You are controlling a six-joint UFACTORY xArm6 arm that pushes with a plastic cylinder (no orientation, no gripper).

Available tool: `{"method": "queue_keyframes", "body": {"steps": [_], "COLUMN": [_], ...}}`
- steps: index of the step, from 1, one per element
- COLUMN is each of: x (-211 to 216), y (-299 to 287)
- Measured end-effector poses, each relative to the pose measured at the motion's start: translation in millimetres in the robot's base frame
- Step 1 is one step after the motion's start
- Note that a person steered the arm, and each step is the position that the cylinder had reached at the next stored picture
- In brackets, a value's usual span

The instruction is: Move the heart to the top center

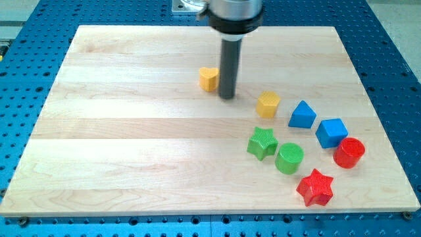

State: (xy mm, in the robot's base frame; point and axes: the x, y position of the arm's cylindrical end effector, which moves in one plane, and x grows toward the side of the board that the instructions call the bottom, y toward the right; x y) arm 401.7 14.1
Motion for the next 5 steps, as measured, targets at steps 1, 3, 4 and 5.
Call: {"method": "queue_keyframes", "body": {"steps": [1, 3, 4, 5], "x": [-58.6, -40.1, -84.0, -137.2], "y": [-12.6, -45.5, -39.3, 2.1]}}
